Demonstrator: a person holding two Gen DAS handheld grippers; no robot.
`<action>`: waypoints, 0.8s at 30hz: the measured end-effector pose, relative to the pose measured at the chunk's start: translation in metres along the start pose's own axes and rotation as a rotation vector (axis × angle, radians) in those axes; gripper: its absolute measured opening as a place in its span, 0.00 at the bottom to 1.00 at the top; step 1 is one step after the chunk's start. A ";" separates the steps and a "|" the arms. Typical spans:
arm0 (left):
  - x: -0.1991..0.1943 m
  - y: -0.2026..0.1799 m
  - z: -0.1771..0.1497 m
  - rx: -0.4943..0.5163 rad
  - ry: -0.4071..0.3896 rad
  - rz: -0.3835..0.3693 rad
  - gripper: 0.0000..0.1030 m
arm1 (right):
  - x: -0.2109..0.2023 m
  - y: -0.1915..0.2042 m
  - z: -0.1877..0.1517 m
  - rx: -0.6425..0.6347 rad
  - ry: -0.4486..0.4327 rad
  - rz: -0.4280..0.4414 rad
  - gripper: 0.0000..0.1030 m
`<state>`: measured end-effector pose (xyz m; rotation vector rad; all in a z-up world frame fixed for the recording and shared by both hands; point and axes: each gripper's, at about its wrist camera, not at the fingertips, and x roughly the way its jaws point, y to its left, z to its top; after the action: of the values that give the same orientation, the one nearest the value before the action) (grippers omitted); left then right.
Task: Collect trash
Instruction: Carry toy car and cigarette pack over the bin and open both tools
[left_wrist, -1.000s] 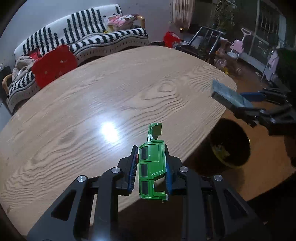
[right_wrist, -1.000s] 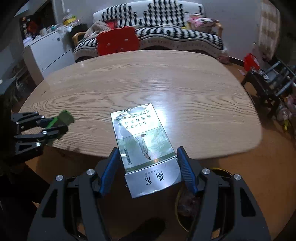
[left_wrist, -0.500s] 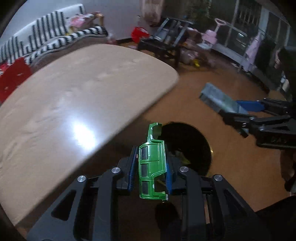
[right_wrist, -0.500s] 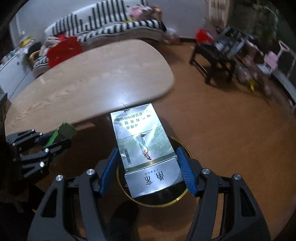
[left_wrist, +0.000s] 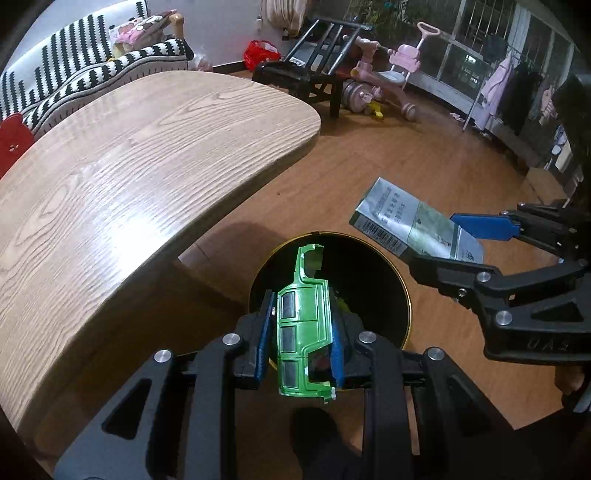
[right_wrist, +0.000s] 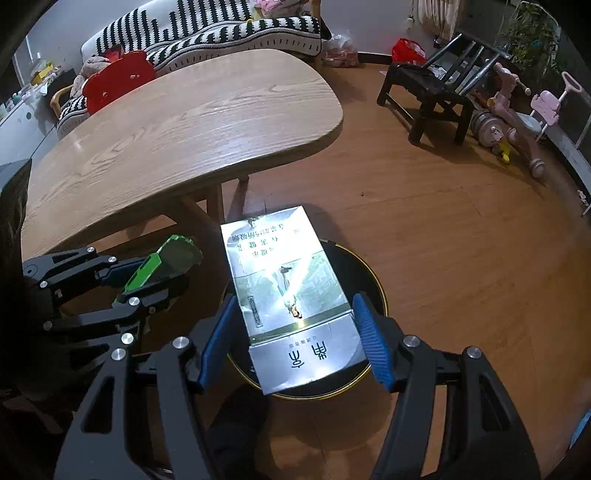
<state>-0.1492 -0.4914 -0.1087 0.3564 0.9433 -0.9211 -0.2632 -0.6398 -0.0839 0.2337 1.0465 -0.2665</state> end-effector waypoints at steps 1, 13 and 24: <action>0.001 0.000 0.001 0.000 -0.001 -0.002 0.24 | 0.000 -0.001 0.000 0.002 0.001 0.000 0.61; 0.014 -0.007 0.005 0.007 0.015 -0.029 0.24 | 0.002 -0.007 0.001 0.027 -0.002 -0.012 0.61; 0.033 -0.007 0.013 0.018 0.020 -0.062 0.25 | -0.001 -0.017 0.001 0.069 -0.009 -0.018 0.61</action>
<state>-0.1397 -0.5209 -0.1275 0.3534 0.9698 -0.9849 -0.2679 -0.6558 -0.0833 0.2854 1.0317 -0.3199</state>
